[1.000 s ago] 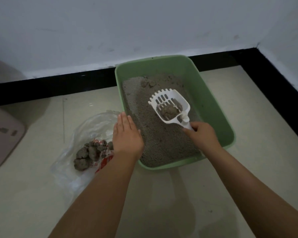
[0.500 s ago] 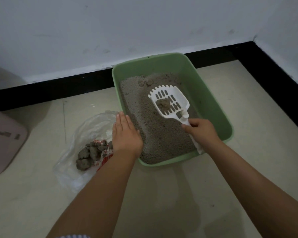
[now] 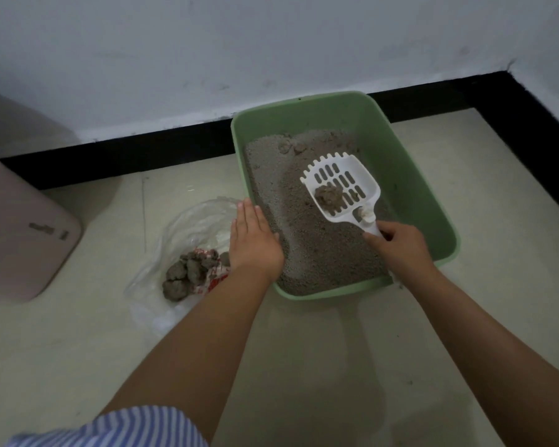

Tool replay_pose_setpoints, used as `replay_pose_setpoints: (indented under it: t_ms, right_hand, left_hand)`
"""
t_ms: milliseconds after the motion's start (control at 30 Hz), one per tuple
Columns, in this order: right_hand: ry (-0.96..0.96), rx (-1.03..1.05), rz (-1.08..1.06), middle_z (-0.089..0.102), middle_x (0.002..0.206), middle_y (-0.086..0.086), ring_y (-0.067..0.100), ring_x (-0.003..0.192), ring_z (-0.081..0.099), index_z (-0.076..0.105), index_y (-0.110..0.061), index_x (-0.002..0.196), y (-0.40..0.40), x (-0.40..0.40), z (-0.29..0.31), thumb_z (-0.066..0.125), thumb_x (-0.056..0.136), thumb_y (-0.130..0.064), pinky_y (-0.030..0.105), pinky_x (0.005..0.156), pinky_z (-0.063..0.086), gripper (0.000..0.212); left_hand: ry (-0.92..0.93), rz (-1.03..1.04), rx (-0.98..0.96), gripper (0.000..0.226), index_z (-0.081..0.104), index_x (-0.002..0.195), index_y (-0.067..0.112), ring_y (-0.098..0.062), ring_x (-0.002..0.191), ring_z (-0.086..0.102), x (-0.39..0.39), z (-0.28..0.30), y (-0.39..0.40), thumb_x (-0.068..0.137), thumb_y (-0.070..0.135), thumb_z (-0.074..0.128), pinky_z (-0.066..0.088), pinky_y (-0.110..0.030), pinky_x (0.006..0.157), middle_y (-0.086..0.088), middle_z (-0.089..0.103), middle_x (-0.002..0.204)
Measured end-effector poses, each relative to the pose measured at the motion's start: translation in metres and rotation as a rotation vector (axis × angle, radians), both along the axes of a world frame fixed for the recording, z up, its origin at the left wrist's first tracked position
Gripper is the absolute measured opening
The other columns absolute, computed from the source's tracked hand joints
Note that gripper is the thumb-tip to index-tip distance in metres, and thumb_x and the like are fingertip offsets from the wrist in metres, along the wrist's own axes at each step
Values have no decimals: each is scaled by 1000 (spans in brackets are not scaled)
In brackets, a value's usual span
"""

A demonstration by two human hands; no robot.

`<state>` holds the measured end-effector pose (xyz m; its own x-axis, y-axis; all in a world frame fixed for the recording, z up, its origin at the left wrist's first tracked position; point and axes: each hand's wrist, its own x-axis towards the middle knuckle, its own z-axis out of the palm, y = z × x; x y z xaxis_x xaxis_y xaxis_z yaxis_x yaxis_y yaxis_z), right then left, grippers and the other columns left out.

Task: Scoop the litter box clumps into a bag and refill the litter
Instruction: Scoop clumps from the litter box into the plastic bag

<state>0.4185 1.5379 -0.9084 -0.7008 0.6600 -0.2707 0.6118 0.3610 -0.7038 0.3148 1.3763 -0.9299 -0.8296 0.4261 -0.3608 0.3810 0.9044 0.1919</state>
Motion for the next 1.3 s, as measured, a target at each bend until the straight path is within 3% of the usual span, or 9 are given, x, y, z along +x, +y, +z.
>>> replay_pose_setpoints:
  t_ms: [233,467,600,667,833,967,1000,1167,1300]
  right_hand:
    - [-17,-2,115,61,87,7,17,80,53,65,-2,113,-30,-5,6,58,89,-9,23,68,34,26]
    - [-95,158,399,66,90,15,20,73,52,68,-5,102,-99,-40,6,51,89,-9,25,60,36,22]
    - [-194,482,615,60,109,13,28,98,54,59,-5,112,-126,-54,3,46,89,-7,28,71,39,27]
    - [-209,623,698,60,109,16,30,103,55,59,-1,112,-133,-59,3,51,85,-3,32,77,44,28]
    - [-248,824,820,59,48,3,22,44,57,64,-12,50,-135,-67,-1,88,29,-14,20,43,43,32]
    - [-158,924,858,59,48,3,22,45,56,65,-11,51,-130,-65,7,66,53,-11,19,45,43,2]
    - [-153,917,868,59,48,3,21,45,56,65,-10,50,-127,-65,6,53,59,-12,18,45,41,15]
    - [50,806,687,62,54,11,25,44,54,71,-2,66,-112,-61,14,37,69,-9,20,40,40,35]
    - [-98,616,494,56,69,15,25,61,48,66,3,94,-81,-54,45,49,84,-2,24,52,34,20]
  left_hand:
    - [15,-116,230,63,0,148,4,-18,145,-9,12,-2,-58,94,35,11,-13,-20,111,-10,-5,157]
    - [155,143,-126,65,2,148,6,-23,146,-7,-13,2,-151,96,25,35,-5,-43,117,-8,-1,157]
    - [-107,373,-16,49,38,131,-3,-32,124,44,-28,-11,-180,94,29,45,37,-33,97,-22,44,135]
    - [-109,403,64,32,53,113,-4,-33,107,54,-33,-12,-184,93,21,46,41,-30,81,-22,57,116]
    - [-81,408,148,24,59,99,-3,-35,95,57,-32,-12,-188,92,15,45,34,-27,69,-22,62,102]
    - [-69,390,176,24,58,97,-5,-34,93,57,-32,-10,-187,93,14,44,33,-26,67,-22,62,100]
    - [-71,392,183,24,58,97,-5,-34,92,57,-33,-9,-187,92,14,44,33,-26,66,-22,62,100]
    - [-75,326,123,41,46,126,-3,-33,114,49,-29,-1,-180,92,22,48,40,-32,86,-22,51,125]
    - [116,170,141,59,20,144,0,-26,137,24,-24,10,-154,96,28,41,21,-30,112,-16,26,148]
